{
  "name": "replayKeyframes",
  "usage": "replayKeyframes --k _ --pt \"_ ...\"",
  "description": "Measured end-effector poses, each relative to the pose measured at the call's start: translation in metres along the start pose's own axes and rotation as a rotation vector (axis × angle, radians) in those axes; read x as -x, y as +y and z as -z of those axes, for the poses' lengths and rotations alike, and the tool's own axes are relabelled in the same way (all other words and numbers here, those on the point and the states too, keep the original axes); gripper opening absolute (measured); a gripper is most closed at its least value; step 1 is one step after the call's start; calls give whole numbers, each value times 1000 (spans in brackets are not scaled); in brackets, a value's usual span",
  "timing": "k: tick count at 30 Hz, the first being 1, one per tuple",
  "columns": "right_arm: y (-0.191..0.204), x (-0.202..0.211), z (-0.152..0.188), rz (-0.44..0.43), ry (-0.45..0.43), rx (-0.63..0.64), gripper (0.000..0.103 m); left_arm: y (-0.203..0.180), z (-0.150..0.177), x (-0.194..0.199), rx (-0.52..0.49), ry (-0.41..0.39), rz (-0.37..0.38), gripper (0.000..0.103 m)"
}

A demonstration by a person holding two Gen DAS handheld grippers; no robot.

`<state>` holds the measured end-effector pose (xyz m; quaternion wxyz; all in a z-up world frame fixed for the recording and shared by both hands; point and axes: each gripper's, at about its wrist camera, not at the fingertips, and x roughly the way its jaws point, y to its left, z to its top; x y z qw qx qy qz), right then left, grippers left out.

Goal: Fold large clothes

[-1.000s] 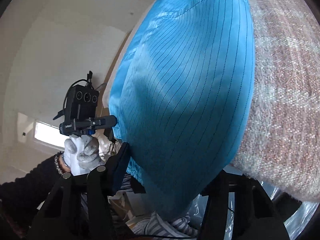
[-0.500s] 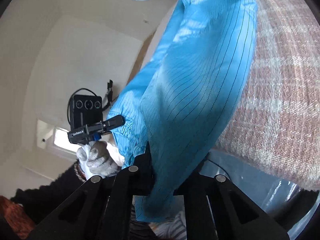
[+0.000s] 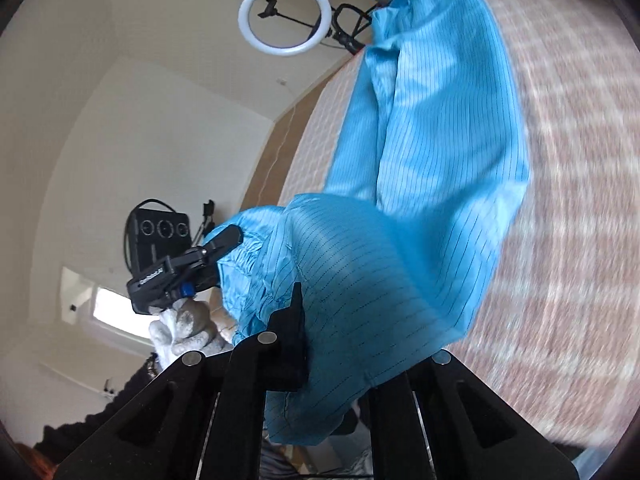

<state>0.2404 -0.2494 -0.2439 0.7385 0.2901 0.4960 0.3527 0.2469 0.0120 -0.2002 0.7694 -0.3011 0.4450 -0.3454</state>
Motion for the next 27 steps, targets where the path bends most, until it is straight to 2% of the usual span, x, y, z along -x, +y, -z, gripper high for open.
replayKeyframes --k 7,13,22,25,26,27 --pt "-20 -3 -71 81 -38 2 7 11 -53 -34 -3 -17 -41 7" --pt "-40 -31 -115 129 -37 -19 7 45 -79 -62 34 -28 -82 7" --pt "-70 -69 -152 182 -13 -70 7 100 -109 -91 152 -43 -119 7" --pt "-80 -71 -158 186 -11 -108 11 110 -114 -98 168 -36 -135 7" --pt "-83 -70 -159 180 -14 -122 11 113 -115 -100 176 -31 -142 9" --pt "-85 -69 -161 166 -15 -139 11 117 -118 -101 189 -27 -147 17"
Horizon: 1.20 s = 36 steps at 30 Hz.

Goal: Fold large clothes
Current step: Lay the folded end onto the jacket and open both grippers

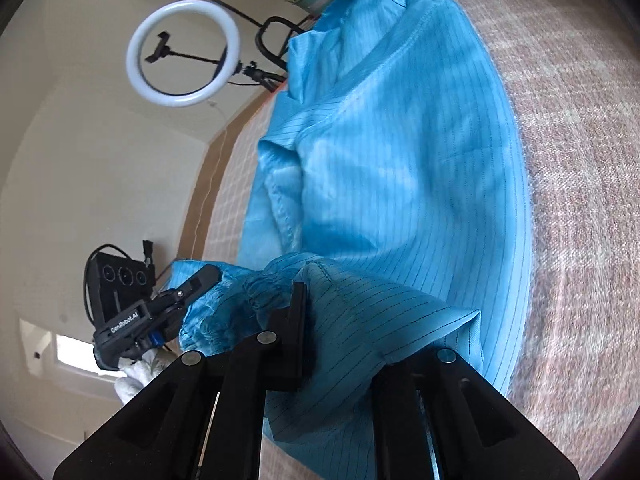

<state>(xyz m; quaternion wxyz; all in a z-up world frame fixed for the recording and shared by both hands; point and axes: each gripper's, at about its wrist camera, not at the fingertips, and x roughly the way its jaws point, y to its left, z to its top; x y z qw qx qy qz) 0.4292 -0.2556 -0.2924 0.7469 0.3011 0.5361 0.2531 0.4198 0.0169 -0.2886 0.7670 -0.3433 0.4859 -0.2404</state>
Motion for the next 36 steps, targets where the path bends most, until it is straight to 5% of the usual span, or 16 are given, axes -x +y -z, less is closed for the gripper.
replayKeyframes --k 3,5,6,10,15,17,21,29,31,35,36 --pt "0 6 -3 -27 8 -23 32 6 -7 2 49 -23 11 59" --pt "2 12 -6 -19 -10 -29 69 6 -11 8 62 -51 18 67" --pt "1 19 -7 -22 -31 -36 72 5 -14 10 60 -59 24 67" --pt "-2 44 -13 -42 -85 -54 72 -6 -21 25 9 -104 12 67" --pt "11 87 -4 10 -173 59 71 -24 -13 51 -179 -157 -116 67" --pt "26 91 5 109 -170 170 69 -23 -7 53 -245 -154 -173 67" --pt "35 80 21 288 -163 306 69 -1 -7 36 -208 -102 -201 66" --pt "23 46 15 383 -112 327 69 6 -17 10 -215 -61 -189 62" --pt "21 39 15 418 -100 336 68 9 -19 5 -207 -49 -176 51" --pt "16 30 13 459 -90 345 64 8 -18 -2 -216 -36 -179 46" --pt "15 30 13 454 -88 345 61 7 -18 -3 -226 -34 -179 35"
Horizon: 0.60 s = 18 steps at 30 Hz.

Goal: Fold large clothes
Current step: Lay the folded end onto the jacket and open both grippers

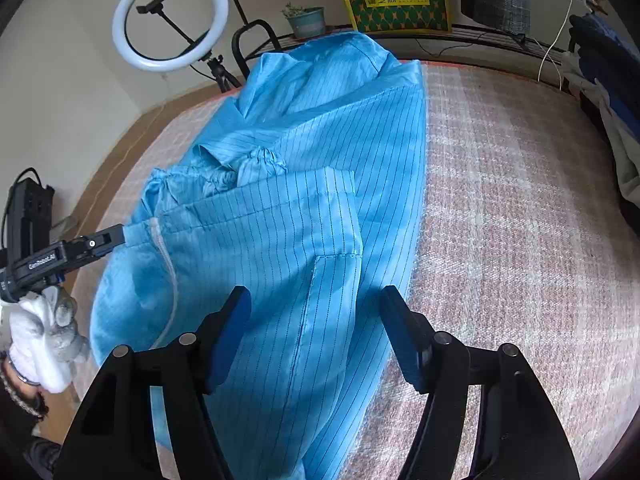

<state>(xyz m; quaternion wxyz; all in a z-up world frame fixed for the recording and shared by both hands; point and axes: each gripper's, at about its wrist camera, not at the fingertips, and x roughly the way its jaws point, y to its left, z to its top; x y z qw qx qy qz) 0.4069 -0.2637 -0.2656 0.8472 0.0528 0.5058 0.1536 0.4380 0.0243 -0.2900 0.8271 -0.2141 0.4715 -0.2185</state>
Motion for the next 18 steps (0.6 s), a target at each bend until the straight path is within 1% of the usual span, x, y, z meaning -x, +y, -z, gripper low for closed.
replayKeyframes --k 1,2,3,5,6,7,8,10,11,12,14,17,18 --pt "0 -1 1 -17 4 2 40 -1 0 -1 -7 1 -3 20" --pt "1 -4 1 -45 22 2 14 -2 -1 -2 -10 1 -5 12" --pt "2 -4 2 -55 26 -1 7 -1 -1 -2 -3 2 5 5" --pt "5 5 4 -59 -4 9 3 2 -1 3 35 -17 44 3" --pt "3 12 5 -75 -22 2 2 5 -2 8 73 -40 81 3" --pt "-2 19 5 -96 -39 -22 2 10 -3 13 111 -58 109 2" --pt "-9 24 6 -117 -52 -53 2 16 -5 16 150 -85 120 2" --pt "-29 27 9 -169 -61 -140 1 25 -7 16 173 -113 76 2" --pt "-37 24 11 -181 -56 -176 1 28 -7 12 183 -106 68 2" --pt "-44 18 14 -172 -43 -202 1 32 -5 3 199 -82 61 2" --pt "-45 8 16 -154 -19 -197 1 32 -4 -7 196 -63 30 2" --pt "-40 5 12 -146 -20 -172 2 33 -6 -9 200 -60 20 2" --pt "-40 6 10 -151 -19 -170 2 34 -7 -7 208 -63 21 7"
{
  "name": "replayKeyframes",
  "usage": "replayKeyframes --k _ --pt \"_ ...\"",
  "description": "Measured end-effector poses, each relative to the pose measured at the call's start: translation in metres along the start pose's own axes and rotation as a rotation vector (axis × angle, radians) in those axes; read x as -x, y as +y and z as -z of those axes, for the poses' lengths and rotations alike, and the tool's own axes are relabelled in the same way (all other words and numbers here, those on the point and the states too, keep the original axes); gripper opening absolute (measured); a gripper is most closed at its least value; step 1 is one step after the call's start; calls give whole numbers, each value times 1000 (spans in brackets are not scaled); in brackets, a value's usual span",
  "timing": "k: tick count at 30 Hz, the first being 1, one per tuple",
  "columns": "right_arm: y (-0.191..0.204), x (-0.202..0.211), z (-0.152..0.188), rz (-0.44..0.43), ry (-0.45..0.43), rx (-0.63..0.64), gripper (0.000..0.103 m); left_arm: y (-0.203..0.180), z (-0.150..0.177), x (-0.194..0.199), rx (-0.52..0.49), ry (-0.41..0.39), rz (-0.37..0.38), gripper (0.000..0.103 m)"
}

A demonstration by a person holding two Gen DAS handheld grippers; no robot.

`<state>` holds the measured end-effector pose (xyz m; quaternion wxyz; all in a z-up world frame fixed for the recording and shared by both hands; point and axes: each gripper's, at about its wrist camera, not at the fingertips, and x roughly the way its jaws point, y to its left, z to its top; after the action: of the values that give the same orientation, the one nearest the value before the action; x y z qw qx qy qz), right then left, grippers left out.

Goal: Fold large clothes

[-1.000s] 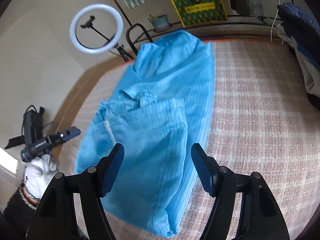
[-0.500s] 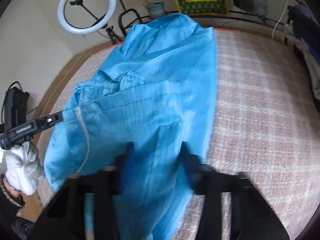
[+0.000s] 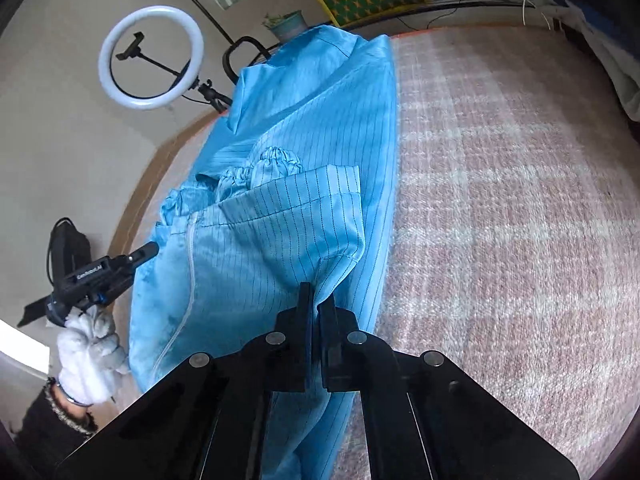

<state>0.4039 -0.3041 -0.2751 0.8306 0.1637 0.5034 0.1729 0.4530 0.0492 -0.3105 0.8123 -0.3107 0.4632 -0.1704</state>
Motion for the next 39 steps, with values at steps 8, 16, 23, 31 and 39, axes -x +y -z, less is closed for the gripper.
replayKeyframes --k 8,16,23,31,39 --pt "18 30 7 114 -31 119 26 -14 -4 51 -23 -94 -1 31" --pt "83 55 59 85 -146 405 34 -44 29 75 -192 -65 -80 31" --pt "88 6 69 265 -26 512 34 -48 63 63 -284 31 -107 31" --pt "58 10 71 320 48 451 30 -36 67 53 -334 47 -193 31" --pt "75 49 44 211 -126 419 34 -55 48 59 -368 -32 -144 31"
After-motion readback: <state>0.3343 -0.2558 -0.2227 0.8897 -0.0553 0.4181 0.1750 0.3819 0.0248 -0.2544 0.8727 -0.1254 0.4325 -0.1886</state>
